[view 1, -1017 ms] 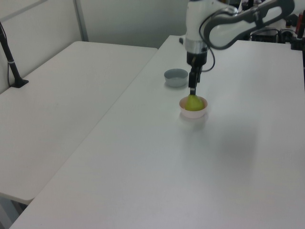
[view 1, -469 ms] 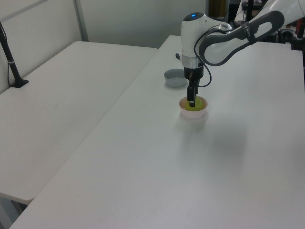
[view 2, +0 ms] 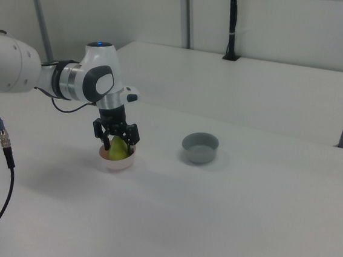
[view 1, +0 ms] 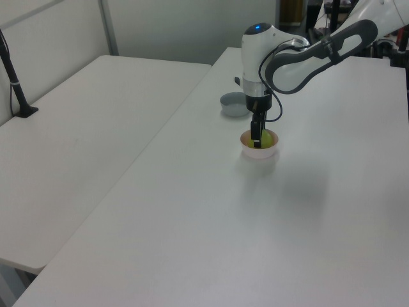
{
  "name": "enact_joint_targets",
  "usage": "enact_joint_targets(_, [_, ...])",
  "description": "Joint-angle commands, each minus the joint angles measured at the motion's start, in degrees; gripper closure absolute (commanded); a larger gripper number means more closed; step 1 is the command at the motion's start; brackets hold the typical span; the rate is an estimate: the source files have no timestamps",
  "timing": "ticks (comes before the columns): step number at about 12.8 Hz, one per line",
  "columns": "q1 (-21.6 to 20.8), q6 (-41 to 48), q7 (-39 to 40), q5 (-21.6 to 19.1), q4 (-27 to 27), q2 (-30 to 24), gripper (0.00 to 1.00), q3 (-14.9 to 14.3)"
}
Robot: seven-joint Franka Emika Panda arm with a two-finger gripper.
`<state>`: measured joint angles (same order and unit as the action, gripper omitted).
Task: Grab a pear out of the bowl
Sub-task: 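Close the gripper on the pear's body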
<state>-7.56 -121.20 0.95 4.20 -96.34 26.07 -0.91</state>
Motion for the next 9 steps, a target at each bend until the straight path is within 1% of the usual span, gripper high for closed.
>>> enact_joint_targets(1, [-0.4, -1.6, 0.1, 1.0, 0.0, 0.2, 0.31, -0.2])
enact_joint_targets(2, [-0.4, -1.5, 0.2, 1.0, -0.1, 0.1, 0.41, -0.2])
enact_joint_targets(3, [-0.4, -1.4, 0.2, 1.0, 0.0, 0.0, 0.44, -0.2])
enact_joint_targets(5, [-0.4, -0.7, 0.0, 0.9, 0.0, -1.2, 0.44, -0.2])
enact_joint_targets(9, [-0.6, 4.6, -0.2, 0.5, 0.5, -6.2, 0.44, -0.1])
